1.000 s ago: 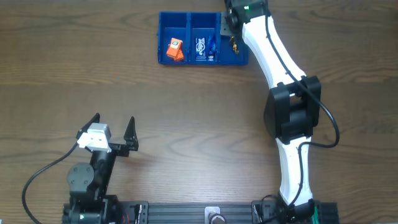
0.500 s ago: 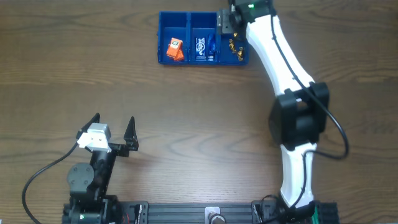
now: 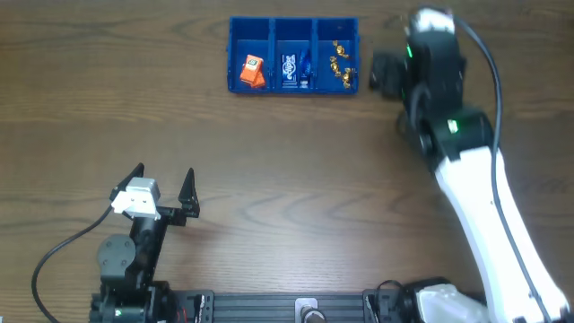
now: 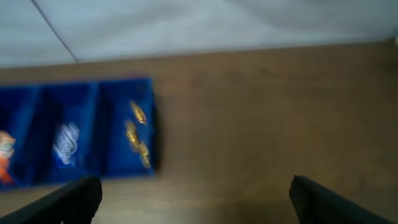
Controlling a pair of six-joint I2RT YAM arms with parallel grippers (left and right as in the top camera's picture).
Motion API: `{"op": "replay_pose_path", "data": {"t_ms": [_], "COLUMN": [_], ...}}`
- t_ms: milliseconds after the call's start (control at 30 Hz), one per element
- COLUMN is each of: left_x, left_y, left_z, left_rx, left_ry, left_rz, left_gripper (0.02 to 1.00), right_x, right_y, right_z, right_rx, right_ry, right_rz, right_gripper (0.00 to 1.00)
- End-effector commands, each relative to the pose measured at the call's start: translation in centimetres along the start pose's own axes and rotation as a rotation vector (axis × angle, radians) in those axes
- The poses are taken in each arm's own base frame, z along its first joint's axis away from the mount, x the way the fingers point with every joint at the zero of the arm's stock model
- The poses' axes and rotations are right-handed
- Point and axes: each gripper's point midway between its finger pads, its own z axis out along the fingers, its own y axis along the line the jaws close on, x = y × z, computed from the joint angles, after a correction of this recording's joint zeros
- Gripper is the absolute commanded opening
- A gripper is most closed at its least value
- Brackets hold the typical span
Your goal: Sort Candies Into Trays
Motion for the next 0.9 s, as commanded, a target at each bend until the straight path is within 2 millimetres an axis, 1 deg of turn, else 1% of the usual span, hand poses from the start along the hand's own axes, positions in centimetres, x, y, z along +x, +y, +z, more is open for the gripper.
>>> {"op": "replay_pose_path", "data": {"t_ms": [33,167,333,400,533,667,733,833,900], "left_x": [1.6,1.6,1.6,1.6,1.6,1.6,1.6,1.6,1.6], "left_y": [-0.1,-0.1,-0.1,-0.1,-0.1,-0.1,-0.1,-0.1,-0.1], "left_z": [0.1,0.1,0.1,0.1,0.1,0.1,0.1,0.1,0.1], "left_rx": [0.010,0.010,0.010,0.010,0.010,0.010,0.010,0.010,0.010], "left_ry": [0.047,0.047,0.047,0.047,0.047,0.047,0.047,0.047,0.047], "left_rz": [-0.003,-0.003,-0.003,-0.003,-0.003,-0.003,-0.003,-0.003,-0.003], "left_gripper": [0.998,0.996,0.998,0.998,0.998,0.998,0.998,0.998,0.996], "right_x": [4.9,6.8,9.1,10.0,11.6,13.0,13.8,14.5,14.5], "right_y": [-3.4,-4.8,-6.8,-7.1,-6.5,-6.5,-6.2,-5.5,-5.2], "right_z": [-2.2,-4.0,-5.8,-6.5,-6.9,-6.5,-6.3,-6.3,-6.7], "right_rx": [0.017,0.009,0.020,0.017,-0.031,-0.041,-0.064,-0.110,-0.121], "right_ry": [-0.052,-0.204,-0.384,-0.436,-0.488,-0.544,-0.569,-0.584,-0.594], "right_rz": [0.041,0.085,0.147,0.154,0.108,0.111,0.110,0.100,0.061], "right_gripper": [0.998,0.998,0.998,0.998,0.998,0.998,0.998,0.998,1.000]}}
